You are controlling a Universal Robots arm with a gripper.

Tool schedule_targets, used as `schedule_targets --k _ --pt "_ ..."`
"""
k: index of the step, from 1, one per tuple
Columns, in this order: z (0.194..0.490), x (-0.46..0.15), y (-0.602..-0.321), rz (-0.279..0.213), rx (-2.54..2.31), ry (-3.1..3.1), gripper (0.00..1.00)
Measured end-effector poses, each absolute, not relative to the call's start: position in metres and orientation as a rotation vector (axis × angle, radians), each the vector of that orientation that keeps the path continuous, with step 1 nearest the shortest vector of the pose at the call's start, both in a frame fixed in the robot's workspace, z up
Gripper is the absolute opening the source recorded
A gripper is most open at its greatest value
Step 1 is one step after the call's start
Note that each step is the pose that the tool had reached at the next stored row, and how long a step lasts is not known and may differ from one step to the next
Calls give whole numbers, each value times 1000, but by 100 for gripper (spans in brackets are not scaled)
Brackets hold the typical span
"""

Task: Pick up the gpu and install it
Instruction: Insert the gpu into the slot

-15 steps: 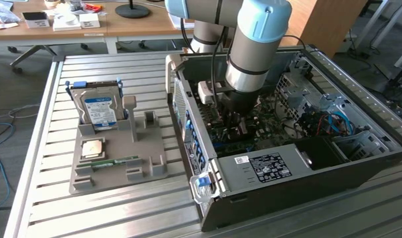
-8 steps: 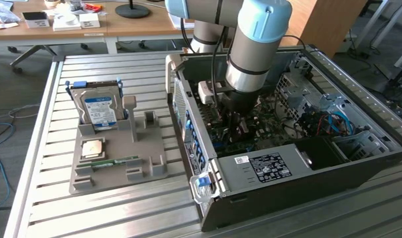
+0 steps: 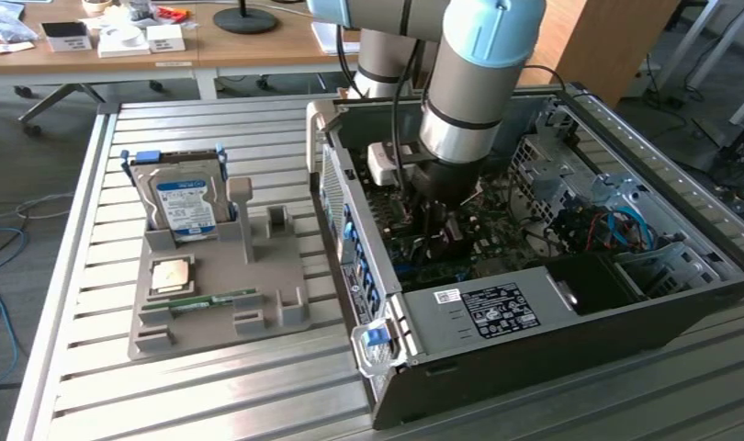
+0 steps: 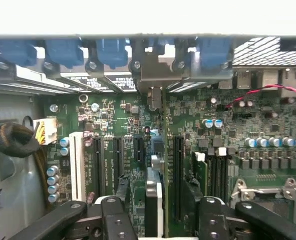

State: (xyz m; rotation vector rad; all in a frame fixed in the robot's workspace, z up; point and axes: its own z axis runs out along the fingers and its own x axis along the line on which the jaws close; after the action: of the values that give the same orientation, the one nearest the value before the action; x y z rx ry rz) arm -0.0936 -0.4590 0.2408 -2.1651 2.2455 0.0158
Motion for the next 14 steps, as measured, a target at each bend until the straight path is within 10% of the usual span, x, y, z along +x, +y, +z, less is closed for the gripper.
schedule_targets --k 14 --pt "280 -94 -459 16 -2165 2245 55"
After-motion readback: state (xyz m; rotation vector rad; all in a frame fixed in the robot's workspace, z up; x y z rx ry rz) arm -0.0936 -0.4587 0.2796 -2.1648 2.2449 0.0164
